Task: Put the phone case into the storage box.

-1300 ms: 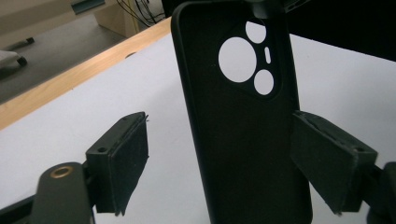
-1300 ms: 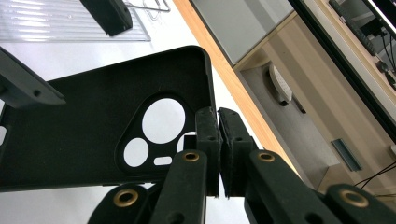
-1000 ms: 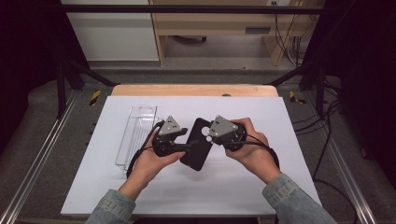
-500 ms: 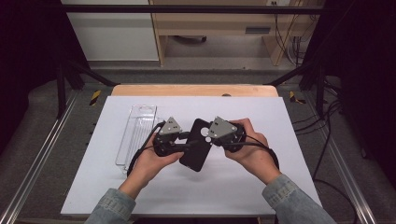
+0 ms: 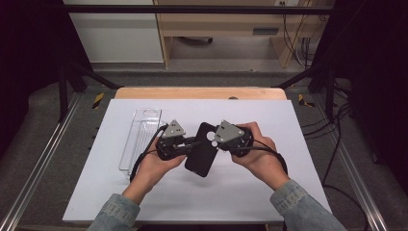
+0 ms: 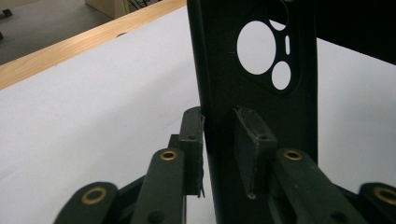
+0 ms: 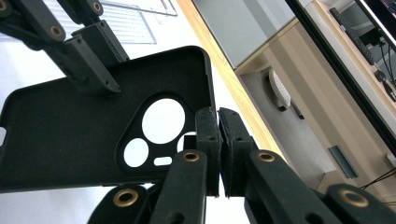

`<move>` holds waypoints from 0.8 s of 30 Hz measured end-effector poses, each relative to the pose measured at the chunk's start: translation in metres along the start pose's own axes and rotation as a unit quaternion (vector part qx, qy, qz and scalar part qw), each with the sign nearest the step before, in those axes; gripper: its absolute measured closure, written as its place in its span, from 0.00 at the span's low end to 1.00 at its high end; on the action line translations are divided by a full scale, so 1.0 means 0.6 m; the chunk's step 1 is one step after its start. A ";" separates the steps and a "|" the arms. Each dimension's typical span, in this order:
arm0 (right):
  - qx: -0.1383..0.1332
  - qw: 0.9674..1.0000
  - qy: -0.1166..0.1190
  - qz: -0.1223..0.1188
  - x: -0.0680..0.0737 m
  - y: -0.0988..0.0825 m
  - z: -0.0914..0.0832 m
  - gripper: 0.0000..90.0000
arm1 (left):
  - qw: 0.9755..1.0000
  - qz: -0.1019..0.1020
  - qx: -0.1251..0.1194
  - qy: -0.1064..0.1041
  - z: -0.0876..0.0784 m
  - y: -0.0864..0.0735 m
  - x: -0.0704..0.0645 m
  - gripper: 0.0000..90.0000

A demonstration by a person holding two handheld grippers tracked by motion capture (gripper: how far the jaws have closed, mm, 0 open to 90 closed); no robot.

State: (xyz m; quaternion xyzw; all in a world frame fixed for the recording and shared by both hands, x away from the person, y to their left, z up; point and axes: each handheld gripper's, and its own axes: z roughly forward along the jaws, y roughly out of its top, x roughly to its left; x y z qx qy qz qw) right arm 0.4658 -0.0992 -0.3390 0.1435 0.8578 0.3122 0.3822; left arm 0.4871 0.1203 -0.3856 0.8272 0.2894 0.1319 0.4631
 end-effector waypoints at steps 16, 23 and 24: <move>-0.012 1.000 0.006 0.006 -0.003 0.003 0.001 0.96 | 0.999 0.005 -0.017 0.030 -0.010 0.000 0.005 0.94; -0.025 0.999 0.028 0.034 -0.011 -0.002 0.000 0.89 | 0.999 0.014 -0.026 0.043 -0.010 -0.002 0.004 0.94; -0.029 0.998 0.029 0.040 -0.012 -0.003 -0.001 0.86 | 0.998 0.015 -0.027 0.046 -0.011 -0.002 0.004 0.94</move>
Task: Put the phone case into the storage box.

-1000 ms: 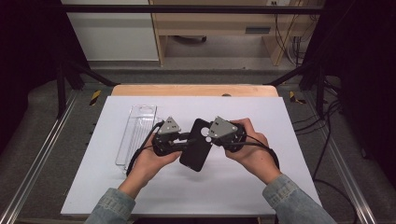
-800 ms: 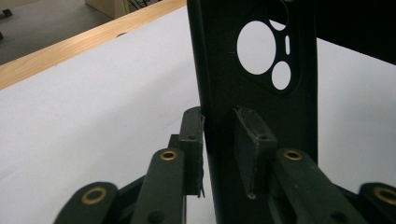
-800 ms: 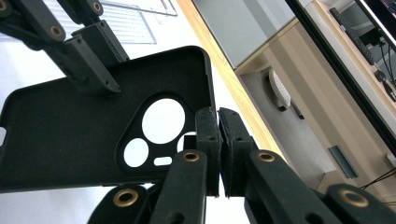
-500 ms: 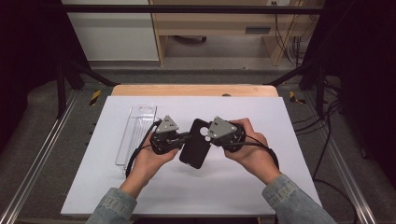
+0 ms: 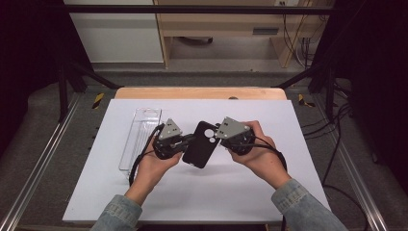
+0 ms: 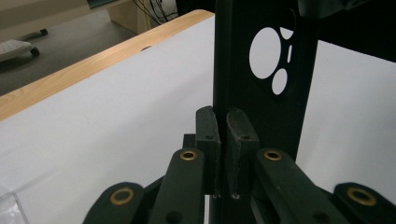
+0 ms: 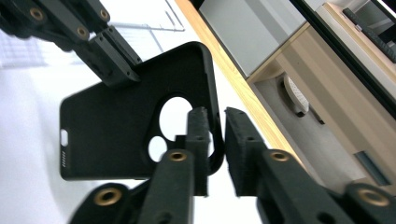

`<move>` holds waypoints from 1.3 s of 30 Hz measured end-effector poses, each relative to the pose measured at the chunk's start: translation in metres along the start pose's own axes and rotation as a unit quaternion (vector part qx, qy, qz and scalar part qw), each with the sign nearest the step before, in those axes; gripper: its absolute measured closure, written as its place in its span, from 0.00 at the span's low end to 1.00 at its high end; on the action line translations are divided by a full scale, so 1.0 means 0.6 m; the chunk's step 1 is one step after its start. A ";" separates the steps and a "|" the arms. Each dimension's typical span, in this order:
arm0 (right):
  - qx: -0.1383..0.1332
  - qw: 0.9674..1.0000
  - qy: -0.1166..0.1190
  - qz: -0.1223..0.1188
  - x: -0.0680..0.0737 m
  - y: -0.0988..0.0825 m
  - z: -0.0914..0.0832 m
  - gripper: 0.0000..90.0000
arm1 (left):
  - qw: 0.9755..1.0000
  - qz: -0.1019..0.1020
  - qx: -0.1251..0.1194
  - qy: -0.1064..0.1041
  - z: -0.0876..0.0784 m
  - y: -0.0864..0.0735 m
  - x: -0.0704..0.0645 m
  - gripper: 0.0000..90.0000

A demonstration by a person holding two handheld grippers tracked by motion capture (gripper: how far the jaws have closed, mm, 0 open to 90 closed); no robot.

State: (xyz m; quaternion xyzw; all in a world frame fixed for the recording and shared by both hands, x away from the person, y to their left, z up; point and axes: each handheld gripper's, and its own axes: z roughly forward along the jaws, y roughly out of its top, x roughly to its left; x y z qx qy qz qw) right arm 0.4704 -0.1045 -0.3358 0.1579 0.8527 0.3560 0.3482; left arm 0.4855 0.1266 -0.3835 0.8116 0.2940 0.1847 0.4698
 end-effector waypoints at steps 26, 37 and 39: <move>-0.082 0.985 -0.042 0.145 -0.021 -0.070 -0.042 0.10 | 0.998 -0.002 -0.051 0.039 -0.036 0.008 0.011 0.94; -0.101 0.975 -0.060 0.190 -0.015 -0.109 -0.056 0.08 | 0.995 -0.010 -0.078 0.053 -0.077 0.024 0.039 0.94; -0.099 0.973 -0.065 0.200 -0.013 -0.117 -0.057 0.08 | 0.995 -0.014 -0.085 0.054 -0.085 0.026 0.046 0.94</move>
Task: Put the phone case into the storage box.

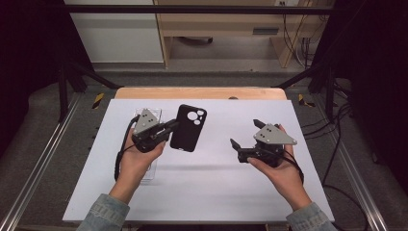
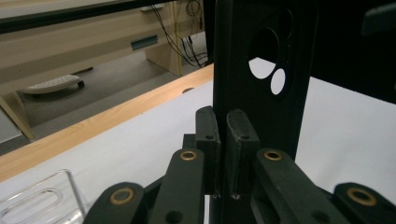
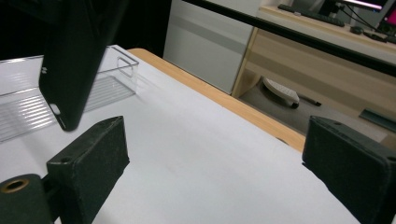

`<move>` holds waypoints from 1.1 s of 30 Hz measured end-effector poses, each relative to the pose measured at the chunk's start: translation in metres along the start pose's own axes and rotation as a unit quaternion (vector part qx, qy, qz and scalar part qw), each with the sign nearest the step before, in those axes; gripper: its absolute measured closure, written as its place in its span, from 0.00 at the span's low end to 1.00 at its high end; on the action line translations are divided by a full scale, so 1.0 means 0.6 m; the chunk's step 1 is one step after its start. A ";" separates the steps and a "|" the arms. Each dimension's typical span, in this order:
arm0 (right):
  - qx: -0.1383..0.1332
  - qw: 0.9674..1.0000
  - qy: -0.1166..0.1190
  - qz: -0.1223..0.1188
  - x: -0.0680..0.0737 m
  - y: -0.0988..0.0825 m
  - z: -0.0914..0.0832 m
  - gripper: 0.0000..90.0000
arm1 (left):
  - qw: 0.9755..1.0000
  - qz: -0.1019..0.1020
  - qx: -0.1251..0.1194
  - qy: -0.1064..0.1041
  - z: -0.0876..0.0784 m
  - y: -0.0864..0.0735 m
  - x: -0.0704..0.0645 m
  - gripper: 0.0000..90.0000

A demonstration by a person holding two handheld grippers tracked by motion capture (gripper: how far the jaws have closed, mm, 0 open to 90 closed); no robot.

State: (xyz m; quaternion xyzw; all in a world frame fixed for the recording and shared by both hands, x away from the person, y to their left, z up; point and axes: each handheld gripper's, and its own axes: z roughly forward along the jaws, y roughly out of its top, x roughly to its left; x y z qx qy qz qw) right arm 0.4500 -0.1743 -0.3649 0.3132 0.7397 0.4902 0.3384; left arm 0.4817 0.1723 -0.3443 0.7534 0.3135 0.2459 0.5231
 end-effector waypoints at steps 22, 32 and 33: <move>0.001 0.998 -0.037 0.045 -0.021 -0.059 -0.039 0.07 | 0.999 -0.007 -0.037 0.039 -0.052 0.021 0.049 0.94; -0.014 0.998 -0.041 0.052 -0.027 -0.081 -0.055 0.07 | 0.997 -0.015 -0.053 0.058 -0.078 0.027 0.069 0.94; -0.018 0.998 -0.041 0.052 -0.027 -0.084 -0.057 0.07 | 0.996 -0.016 -0.056 0.060 -0.080 0.028 0.071 0.94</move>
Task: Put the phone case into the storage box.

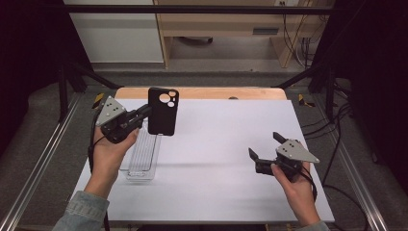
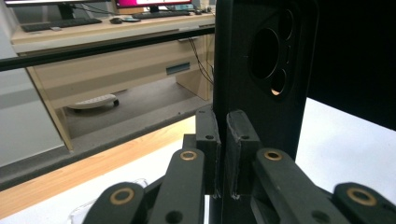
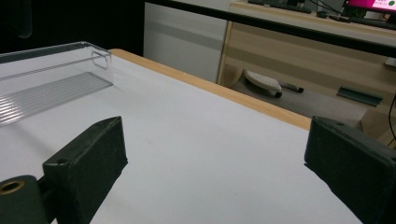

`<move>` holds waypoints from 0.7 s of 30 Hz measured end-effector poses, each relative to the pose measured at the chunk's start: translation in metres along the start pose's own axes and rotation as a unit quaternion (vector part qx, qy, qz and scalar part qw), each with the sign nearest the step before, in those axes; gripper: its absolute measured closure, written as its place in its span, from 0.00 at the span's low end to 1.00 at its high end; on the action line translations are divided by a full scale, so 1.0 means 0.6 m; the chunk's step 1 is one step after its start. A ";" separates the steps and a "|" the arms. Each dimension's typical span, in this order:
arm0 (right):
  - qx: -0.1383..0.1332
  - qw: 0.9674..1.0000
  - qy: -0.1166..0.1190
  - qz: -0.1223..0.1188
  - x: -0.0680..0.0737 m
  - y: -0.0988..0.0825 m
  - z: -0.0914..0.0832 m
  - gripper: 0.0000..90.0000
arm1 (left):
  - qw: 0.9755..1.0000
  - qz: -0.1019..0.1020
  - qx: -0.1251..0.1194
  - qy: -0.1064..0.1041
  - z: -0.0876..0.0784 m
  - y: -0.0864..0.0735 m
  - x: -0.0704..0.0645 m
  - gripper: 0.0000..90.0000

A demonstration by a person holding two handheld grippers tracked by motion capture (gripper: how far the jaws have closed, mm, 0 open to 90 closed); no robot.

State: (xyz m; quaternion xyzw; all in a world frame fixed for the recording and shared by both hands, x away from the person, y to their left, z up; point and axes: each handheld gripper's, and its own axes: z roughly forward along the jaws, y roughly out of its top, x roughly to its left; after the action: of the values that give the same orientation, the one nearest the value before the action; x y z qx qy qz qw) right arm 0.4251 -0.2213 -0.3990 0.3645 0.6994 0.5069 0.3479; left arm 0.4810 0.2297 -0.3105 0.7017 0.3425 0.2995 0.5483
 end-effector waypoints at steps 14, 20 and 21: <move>-0.026 1.000 -0.009 0.008 -0.010 -0.032 -0.024 0.07 | 1.000 0.001 -0.014 0.023 -0.020 0.021 0.030 0.94; -0.031 0.999 -0.023 0.007 -0.010 -0.046 -0.034 0.07 | 0.999 0.008 -0.016 0.029 -0.026 0.031 0.043 0.94; -0.033 0.999 -0.025 0.011 -0.011 -0.049 -0.036 0.06 | 0.999 0.009 -0.017 0.030 -0.026 0.032 0.046 0.94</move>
State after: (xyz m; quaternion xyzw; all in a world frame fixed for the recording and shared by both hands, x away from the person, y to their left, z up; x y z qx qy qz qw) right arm 0.4052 -0.2431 -0.4214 0.3728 0.6691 0.5242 0.3721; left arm 0.4877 0.2578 -0.2869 0.6862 0.3477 0.3309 0.5466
